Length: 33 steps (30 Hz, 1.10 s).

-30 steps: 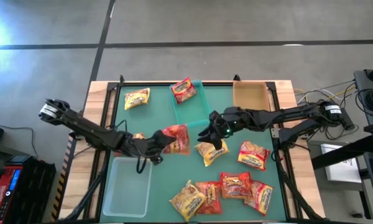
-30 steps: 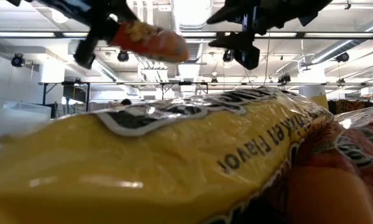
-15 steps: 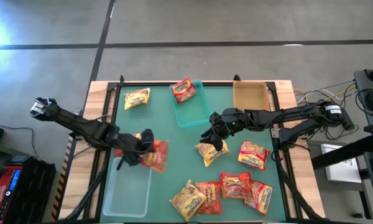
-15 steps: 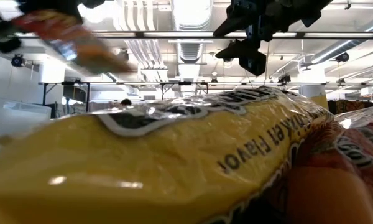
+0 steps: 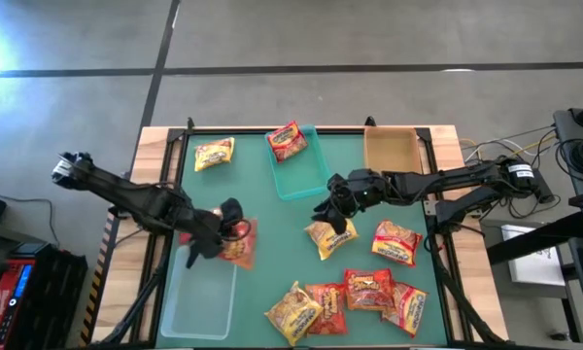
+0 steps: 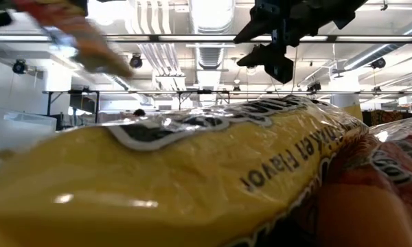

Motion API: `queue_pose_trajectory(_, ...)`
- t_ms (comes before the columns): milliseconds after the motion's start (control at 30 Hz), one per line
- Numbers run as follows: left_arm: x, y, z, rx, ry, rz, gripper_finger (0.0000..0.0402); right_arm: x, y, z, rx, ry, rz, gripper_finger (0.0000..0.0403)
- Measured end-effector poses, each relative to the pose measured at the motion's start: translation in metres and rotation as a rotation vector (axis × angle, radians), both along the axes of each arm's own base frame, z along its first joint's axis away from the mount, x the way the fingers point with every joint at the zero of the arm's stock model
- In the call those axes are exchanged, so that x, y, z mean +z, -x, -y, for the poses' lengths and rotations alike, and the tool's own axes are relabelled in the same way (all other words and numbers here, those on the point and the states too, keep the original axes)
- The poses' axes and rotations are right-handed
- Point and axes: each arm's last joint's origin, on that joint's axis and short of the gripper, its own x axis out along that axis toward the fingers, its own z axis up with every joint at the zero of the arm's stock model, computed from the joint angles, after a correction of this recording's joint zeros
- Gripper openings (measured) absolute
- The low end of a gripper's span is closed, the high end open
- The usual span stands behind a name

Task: Sort Maruchan noodles
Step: Put the top left orange noodle pack into the orange bin

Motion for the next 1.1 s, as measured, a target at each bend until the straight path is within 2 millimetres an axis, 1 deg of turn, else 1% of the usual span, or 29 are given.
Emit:
queue_pose_trajectory(67,-0.001,-0.011,0.002,-0.032,-0.084,0.06,0.0006,0.003,-0.002,0.0,-0.029,0.004,0.037,0.018)
queue_pose_trajectory(167,-0.007,-0.024,0.007,-0.084,-0.22,0.104,0.0006,0.012,-0.006,-0.002,-0.079,-0.025,0.132,0.018)
queue_pose_trajectory(267,-0.016,-0.039,0.009,-0.036,-0.375,0.172,0.0006,0.018,-0.007,-0.006,-0.074,-0.029,0.192,0.018)
queue_pose_trajectory(367,-0.018,-0.051,0.01,0.017,-0.493,0.27,0.0006,0.018,-0.007,-0.007,-0.045,-0.037,0.19,0.018)
queue_pose_trajectory(567,-0.015,-0.064,0.016,0.016,-0.461,0.381,0.0005,0.017,-0.009,-0.009,-0.004,-0.048,0.198,0.0184)
queue_pose_trajectory(767,-0.008,-0.075,0.017,0.042,-0.447,0.502,0.0005,0.008,-0.016,-0.009,-0.002,-0.04,0.185,0.0216)
queue_pose_trajectory(933,-0.011,-0.081,0.013,0.062,-0.457,0.498,0.0005,0.005,-0.024,-0.01,0.044,-0.058,0.245,0.023)
queue_pose_trajectory(1100,-0.011,-0.079,0.013,0.078,-0.46,0.499,0.0004,0.006,-0.025,-0.01,0.053,-0.059,0.25,0.0235)
